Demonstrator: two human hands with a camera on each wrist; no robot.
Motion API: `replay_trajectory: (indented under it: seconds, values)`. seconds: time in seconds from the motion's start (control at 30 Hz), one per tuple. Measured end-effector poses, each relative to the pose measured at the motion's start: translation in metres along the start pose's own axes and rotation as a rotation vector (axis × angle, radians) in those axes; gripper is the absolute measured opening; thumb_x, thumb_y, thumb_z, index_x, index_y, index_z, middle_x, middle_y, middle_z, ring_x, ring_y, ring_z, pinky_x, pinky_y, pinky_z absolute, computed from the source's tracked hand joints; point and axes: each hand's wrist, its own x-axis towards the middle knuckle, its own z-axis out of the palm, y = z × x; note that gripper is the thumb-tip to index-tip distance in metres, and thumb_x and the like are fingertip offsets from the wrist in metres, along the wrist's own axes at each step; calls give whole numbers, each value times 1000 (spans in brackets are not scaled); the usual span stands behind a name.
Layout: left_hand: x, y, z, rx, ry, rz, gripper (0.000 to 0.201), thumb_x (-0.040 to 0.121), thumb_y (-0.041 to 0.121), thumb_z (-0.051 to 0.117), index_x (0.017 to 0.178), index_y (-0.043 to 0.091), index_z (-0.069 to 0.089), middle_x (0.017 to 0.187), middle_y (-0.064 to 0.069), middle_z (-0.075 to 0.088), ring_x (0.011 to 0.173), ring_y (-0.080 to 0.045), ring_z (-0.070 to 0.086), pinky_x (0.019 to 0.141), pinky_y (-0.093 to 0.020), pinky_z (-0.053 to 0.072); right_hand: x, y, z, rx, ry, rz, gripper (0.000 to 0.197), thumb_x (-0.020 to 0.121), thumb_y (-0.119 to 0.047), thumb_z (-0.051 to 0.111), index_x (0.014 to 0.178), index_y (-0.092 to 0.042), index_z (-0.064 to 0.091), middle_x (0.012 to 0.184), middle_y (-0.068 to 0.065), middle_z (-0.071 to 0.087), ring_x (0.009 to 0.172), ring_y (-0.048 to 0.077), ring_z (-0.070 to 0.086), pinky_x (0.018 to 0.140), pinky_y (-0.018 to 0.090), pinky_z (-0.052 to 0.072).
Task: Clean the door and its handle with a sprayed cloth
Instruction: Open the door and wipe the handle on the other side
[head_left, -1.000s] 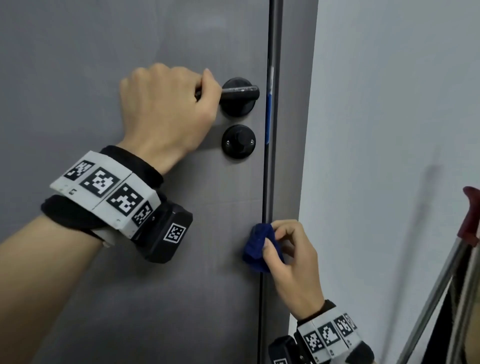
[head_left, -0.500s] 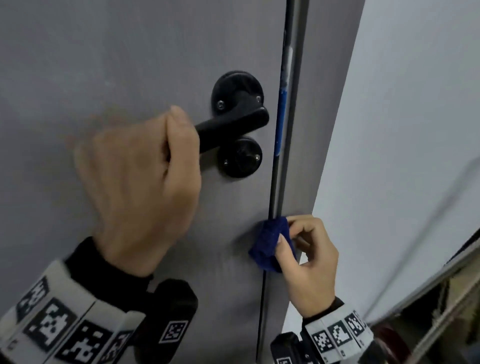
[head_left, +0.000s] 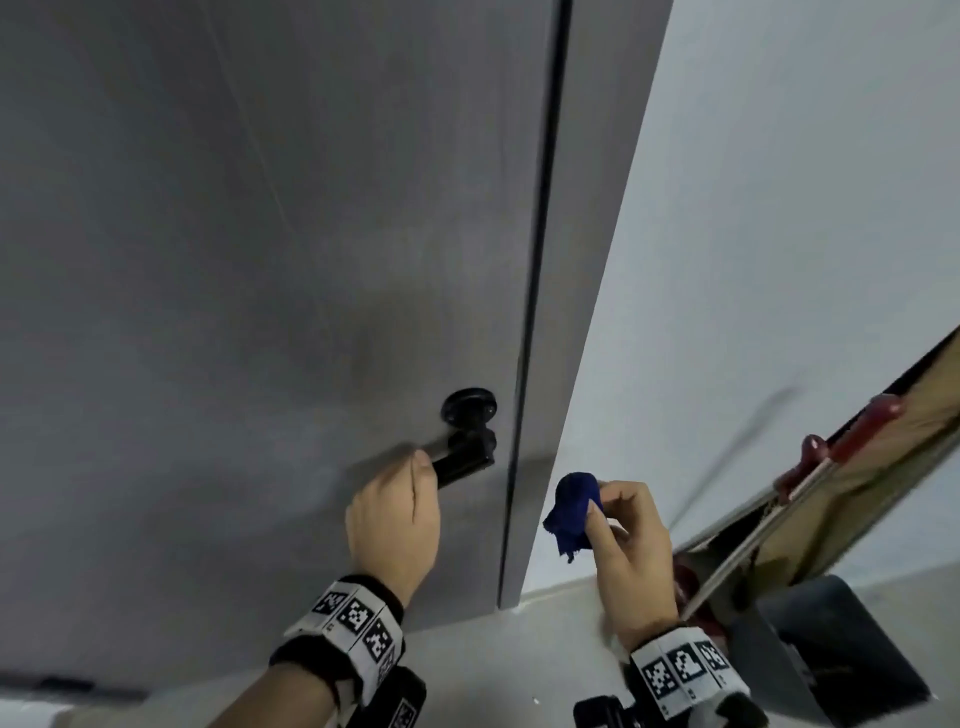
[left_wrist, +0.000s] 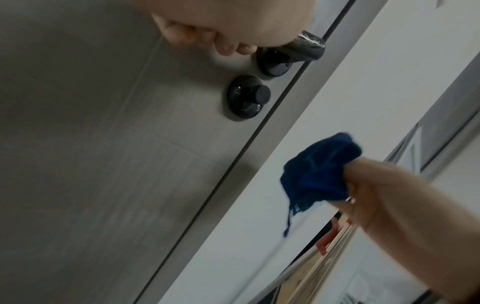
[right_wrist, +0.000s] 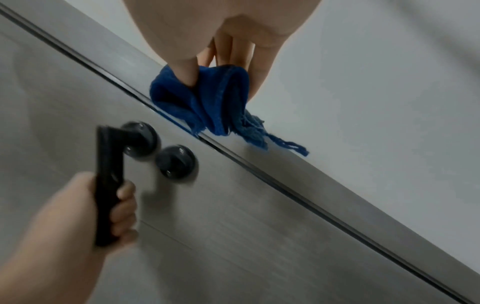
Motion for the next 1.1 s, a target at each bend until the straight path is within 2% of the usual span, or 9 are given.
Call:
replay_trajectory:
  seconds: [0.23, 0.33, 0.43, 0.5, 0.6, 0.7, 0.8, 0.97, 1.1]
  values:
    - [-16, 45, -65, 351, -339, -128, 34, 103, 27, 31, 74, 18, 46, 72, 0, 56, 71, -31, 64, 60, -36, 49, -13, -81, -27, 93, -90, 32, 13, 101, 0, 51, 96, -13, 51, 79, 2, 67, 64, 19, 66, 64, 41, 56]
    - [-35, 67, -79, 497, -443, -107, 28, 97, 14, 31, 94, 15, 58, 90, -7, 65, 88, -32, 65, 71, -39, 52, -15, -97, -36, 101, -115, 39, 12, 102, 0, 50, 96, -11, 48, 79, 5, 64, 66, 22, 64, 66, 36, 56]
    - [-58, 85, -92, 654, -517, -184, 54, 90, 16, 12, 119, 17, 57, 118, -5, 61, 116, -26, 56, 102, -45, 40, -22, -105, -46, 83, -162, 37, 14, 102, -7, 51, 96, -18, 48, 84, 20, 60, 76, 36, 63, 72, 43, 58]
    - [-72, 99, -104, 735, -589, -215, 50, 93, 20, 17, 123, 20, 57, 125, -1, 58, 123, -23, 51, 117, -54, 24, -30, -114, -53, 79, -176, 28, 13, 102, -10, 52, 96, -20, 49, 76, 13, 61, 72, 26, 62, 73, 37, 57]
    - [-100, 117, -114, 721, -622, -117, 83, 73, 41, -9, 118, 26, 59, 120, 6, 60, 116, -21, 53, 118, -54, 15, -43, -128, -60, 138, -168, 19, 12, 102, -11, 55, 97, -20, 49, 70, 8, 61, 70, 19, 59, 73, 34, 55]
    - [-128, 129, -118, 642, -583, -76, 86, 75, 59, -9, 114, 27, 60, 114, 7, 65, 112, -18, 56, 116, -42, 22, -61, -152, -59, 242, -162, 10, 11, 102, -9, 54, 100, -18, 50, 74, 20, 64, 72, 22, 60, 75, 41, 55]
    - [-151, 134, -124, 771, -667, -46, 94, 75, 53, -18, 125, 25, 57, 122, 2, 64, 117, -22, 54, 113, -43, 26, -86, -182, -56, 284, -178, -68, 14, 102, -7, 54, 109, -19, 53, 83, 8, 75, 80, 18, 70, 77, 33, 58]
    - [-172, 148, -140, 878, -780, -100, 52, 103, 40, 14, 123, 15, 54, 124, -6, 61, 118, -27, 54, 111, -45, 29, -122, -218, -53, 274, -142, -190, 27, 101, -6, 56, 115, -29, 60, 103, 0, 76, 98, 17, 73, 83, 33, 59]
    - [-194, 142, -153, 801, -820, -168, 43, 106, 35, 22, 131, 11, 47, 131, -9, 54, 125, -28, 46, 118, -49, 20, -149, -230, -48, 168, -169, -289, 34, 99, -3, 55, 129, -17, 63, 111, -25, 68, 105, -8, 65, 89, 11, 49]
